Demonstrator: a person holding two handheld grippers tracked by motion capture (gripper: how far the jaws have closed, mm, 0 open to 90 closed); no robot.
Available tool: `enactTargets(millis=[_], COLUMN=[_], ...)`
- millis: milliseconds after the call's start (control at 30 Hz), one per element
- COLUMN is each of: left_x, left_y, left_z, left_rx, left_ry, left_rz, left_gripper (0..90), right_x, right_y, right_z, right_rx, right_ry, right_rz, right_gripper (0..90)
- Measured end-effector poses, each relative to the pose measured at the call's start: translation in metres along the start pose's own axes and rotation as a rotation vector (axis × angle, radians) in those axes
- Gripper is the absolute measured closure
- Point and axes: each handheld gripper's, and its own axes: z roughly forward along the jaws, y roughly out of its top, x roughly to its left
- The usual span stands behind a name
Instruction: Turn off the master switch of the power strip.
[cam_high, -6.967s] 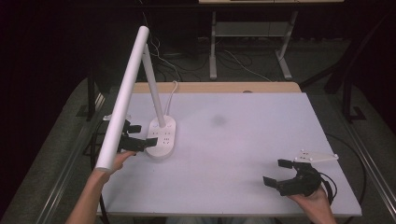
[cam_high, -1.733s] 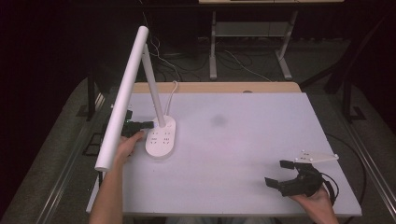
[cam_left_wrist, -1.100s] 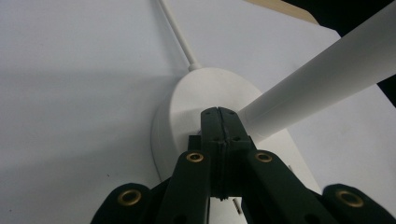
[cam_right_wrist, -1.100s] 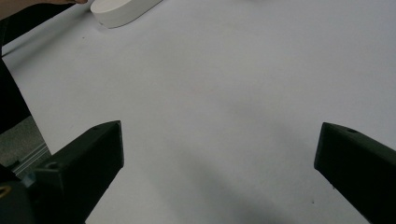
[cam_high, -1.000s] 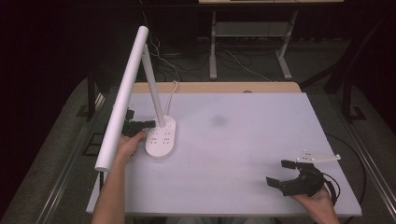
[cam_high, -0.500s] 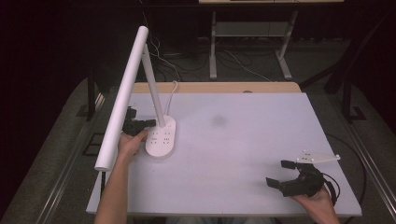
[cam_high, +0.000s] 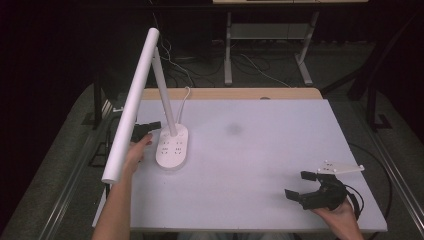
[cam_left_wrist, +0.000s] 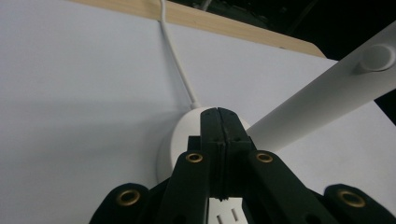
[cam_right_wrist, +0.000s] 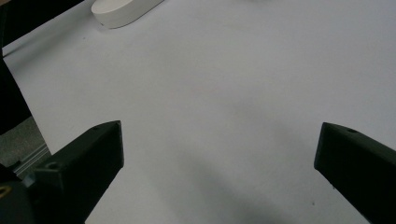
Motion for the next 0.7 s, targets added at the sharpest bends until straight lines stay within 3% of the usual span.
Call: enactTargets(millis=[100, 200, 433, 600, 700], left_x=[-0.002, -0.006, -0.013, -0.021, -0.025], left_y=[0.0, 0.003, 0.003, -0.001, -0.003], left_z=[-0.008, -0.016, -0.037, -0.051, -0.06], left_rx=[-0.002, -0.017, -0.051, -0.085, -0.101], left_ry=[0.018, 0.012, 0.012, -0.005, -0.031], left_rz=[0.007, 0.028, 0.031, 0.02, 0.027], left_gripper=[86.3, 85.7, 81.7, 69.5, 53.7], right_x=[0.0, 0.002, 0.002, 0.002, 0.003], right_y=[0.0, 0.0, 0.001, 0.001, 0.001], right_z=[0.0, 0.0, 0.002, 0.001, 0.001], right_rx=[-0.002, 0.0, -0.004, -0.008, -0.004], right_ry=[0.0, 0.004, 0.0, 0.008, 0.014], right_rz=[0.001, 0.002, -0.005, -0.006, -0.002], right_gripper=[0.7, 0.7, 0.7, 0.7, 0.7])
